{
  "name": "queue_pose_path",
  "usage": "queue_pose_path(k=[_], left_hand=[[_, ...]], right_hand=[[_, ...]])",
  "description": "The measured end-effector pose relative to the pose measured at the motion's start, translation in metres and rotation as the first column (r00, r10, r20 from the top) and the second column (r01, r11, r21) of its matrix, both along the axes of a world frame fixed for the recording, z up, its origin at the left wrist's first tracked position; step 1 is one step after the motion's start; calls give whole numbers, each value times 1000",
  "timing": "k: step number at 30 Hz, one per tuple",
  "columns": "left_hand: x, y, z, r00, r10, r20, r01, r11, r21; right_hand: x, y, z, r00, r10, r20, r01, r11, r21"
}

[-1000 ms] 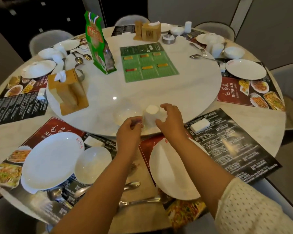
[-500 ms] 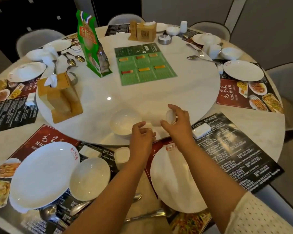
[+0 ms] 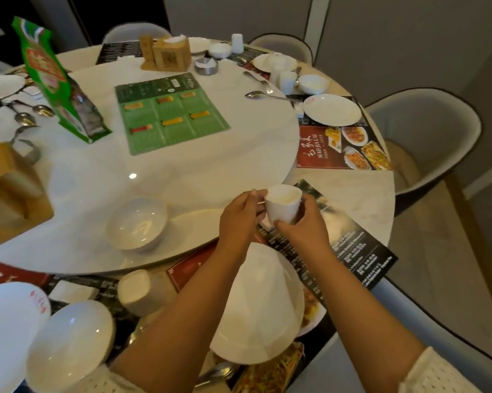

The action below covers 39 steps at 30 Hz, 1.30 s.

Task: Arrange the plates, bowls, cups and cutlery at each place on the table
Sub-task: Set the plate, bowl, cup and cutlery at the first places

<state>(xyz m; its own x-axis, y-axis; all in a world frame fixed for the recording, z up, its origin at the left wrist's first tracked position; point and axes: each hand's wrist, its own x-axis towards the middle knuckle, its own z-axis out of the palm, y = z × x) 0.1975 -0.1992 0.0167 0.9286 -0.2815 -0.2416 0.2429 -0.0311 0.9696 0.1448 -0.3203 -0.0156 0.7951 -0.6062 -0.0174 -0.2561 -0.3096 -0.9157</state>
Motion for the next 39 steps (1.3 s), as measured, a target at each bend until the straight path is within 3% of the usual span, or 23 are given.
queue_pose_path(k=[7,15,22,26,32,39], left_hand=[[16,-67,-17,983,-184,25,182,979,91],[22,-90,-39,977,-211,-4,210,968,141],[18,-86,-40,978,-207,12,203,968,146],[11,-63,-34,988,-129,83,113,978,174],[5,15,-15,975,67,211,-115,967,225],[19,126,-2,884,238,403,-417,792,446]], right_hand=[[16,-61,-15,972,-185,-146,164,976,-143],[23,-77,-37,956,-216,-196,187,969,-159],[17,-65,-34,956,-247,-160,224,963,-150],[1,-28,-24,933,-359,6,344,890,-298],[-4,42,-15,991,-116,72,124,985,-120],[37,120,-6,978,204,33,-204,979,1]])
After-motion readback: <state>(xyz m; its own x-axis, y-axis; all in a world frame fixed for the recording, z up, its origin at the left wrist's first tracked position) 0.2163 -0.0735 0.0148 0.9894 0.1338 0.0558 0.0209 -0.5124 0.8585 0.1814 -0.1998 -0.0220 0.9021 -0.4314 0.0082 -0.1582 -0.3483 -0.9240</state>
